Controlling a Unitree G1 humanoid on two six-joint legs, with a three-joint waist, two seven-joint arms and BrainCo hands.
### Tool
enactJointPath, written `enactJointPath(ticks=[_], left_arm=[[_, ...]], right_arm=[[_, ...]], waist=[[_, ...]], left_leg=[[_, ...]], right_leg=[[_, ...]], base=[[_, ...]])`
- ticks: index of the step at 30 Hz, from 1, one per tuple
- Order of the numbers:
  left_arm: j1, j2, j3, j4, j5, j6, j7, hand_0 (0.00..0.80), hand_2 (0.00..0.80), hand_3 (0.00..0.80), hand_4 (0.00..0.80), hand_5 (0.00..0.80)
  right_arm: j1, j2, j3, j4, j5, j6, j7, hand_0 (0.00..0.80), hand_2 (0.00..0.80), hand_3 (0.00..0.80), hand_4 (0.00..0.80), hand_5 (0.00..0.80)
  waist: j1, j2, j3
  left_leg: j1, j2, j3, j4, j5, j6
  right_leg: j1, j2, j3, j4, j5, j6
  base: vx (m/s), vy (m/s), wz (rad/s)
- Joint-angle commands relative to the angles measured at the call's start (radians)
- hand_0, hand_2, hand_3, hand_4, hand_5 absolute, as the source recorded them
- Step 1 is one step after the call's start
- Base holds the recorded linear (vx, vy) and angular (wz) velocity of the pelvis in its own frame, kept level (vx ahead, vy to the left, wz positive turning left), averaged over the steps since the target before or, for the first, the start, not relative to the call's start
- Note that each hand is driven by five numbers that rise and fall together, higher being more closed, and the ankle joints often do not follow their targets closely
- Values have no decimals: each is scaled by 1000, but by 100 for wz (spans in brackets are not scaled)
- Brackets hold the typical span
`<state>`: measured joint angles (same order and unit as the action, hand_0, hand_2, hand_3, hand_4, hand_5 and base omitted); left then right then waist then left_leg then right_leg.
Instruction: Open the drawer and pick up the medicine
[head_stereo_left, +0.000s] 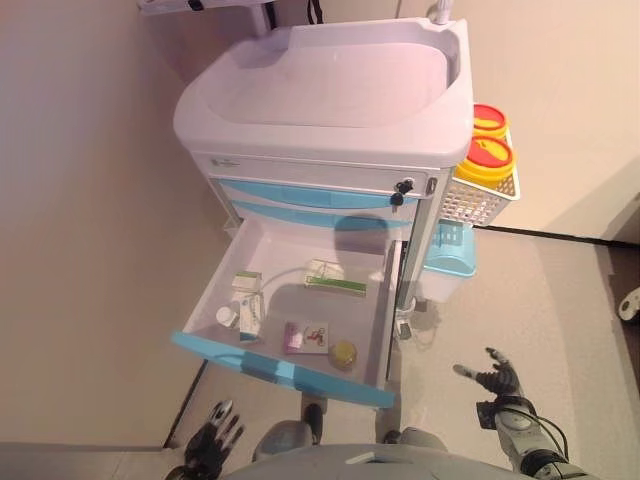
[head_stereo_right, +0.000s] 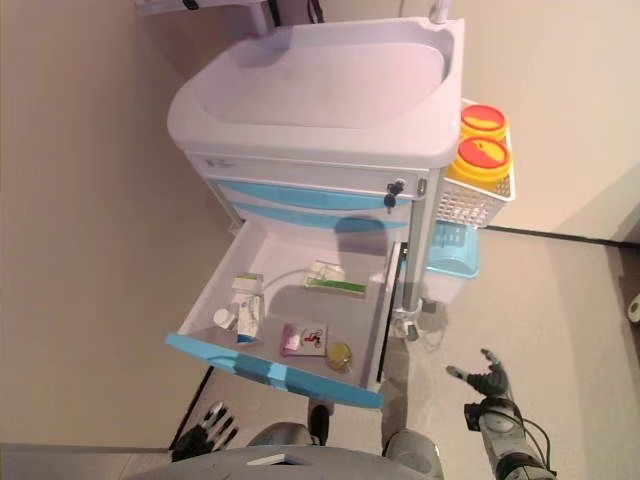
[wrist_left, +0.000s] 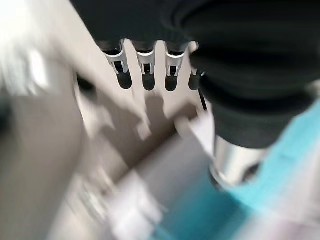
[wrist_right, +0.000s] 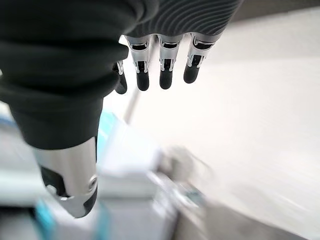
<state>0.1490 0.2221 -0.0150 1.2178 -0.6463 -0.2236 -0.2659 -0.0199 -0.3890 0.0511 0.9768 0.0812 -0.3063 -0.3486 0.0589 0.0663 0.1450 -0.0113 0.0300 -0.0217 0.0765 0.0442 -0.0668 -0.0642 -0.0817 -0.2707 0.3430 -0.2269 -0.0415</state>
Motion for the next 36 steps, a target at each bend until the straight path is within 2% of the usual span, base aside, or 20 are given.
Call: enactJointPath(ticks=[1, 5, 8, 13, 17, 25, 30, 36], left_arm=[[-37, 35, -55, -14, 225, -48, 174, 0, 0, 0, 0, 0], [-65, 38, -106, -2, 379, -16, 257, 0, 0, 0, 0, 0], [-71, 40, -120, -2, 416, 6, 270, 0, 0, 0, 0, 0], [-80, 52, -134, -11, 440, 36, 244, 0, 0, 0, 0, 0], [-83, 67, -157, -24, 444, 58, 216, 0, 0, 0, 0, 0], [-101, 88, -201, -34, 442, 110, 182, 0, 0, 0, 0, 0], [-109, 118, -201, -17, 454, 141, 150, 0, 0, 0, 0, 0], [-126, 147, -195, -7, 471, 161, 119, 0, 0, 0, 0, 0]], right_arm=[[-62, -30, -7, -257, -3, -30, -54, 0, 0, 0, 0, 0], [-67, -67, 21, -526, -161, -41, -53, 0, 0, 0, 0, 0], [-79, -105, 48, -677, -325, -95, -38, 0, 0, 0, 0, 0], [-144, -253, 151, -850, -548, -192, 47, 0, 0, 0, 0, 0], [-232, -352, 247, -927, -522, -212, 218, 0, 0, 0, 0, 0], [-386, -381, 462, -842, -683, -237, 331, 0, 0, 0, 0, 0], [-439, -391, 583, -776, -766, -260, 360, 0, 0, 0, 0, 0], [-460, -380, 697, -707, -876, -325, 347, 0, 0, 0, 0, 0]], waist=[[-33, -71, 27], [-65, -73, 9], [-71, -74, -4], [-46, -81, -21], [-16, -89, -33], [45, -101, -34], [79, -107, -30], [101, -108, -33]], left_leg=[[38, -75, 35, 7, -79, 77], [60, -71, 63, -29, -79, 88], [67, -70, 77, -47, -79, 92], [70, -71, 82, -90, -63, 88], [67, -70, 71, -126, -42, 83], [50, -78, 35, -129, -33, 85], [46, -80, 12, -129, -30, 86], [49, -83, -8, -133, -29, 85]], right_leg=[[123, 25, 93, -236, 173, 47], [118, 27, 122, -244, 179, 57], [114, 23, 129, -251, 183, 66], [112, 15, 112, -283, 203, 85], [114, 9, 86, -306, 214, 94], [119, -3, 30, -310, 210, 97], [126, -8, -2, -304, 205, 97], [137, -12, -25, -307, 201, 100]], base=[[27, 63, -23], [35, 68, -35], [32, 51, -19], [14, 16, -8], [5, 1, 2], [3, -7, 19], [19, -24, 21], [23, -27, 10]])
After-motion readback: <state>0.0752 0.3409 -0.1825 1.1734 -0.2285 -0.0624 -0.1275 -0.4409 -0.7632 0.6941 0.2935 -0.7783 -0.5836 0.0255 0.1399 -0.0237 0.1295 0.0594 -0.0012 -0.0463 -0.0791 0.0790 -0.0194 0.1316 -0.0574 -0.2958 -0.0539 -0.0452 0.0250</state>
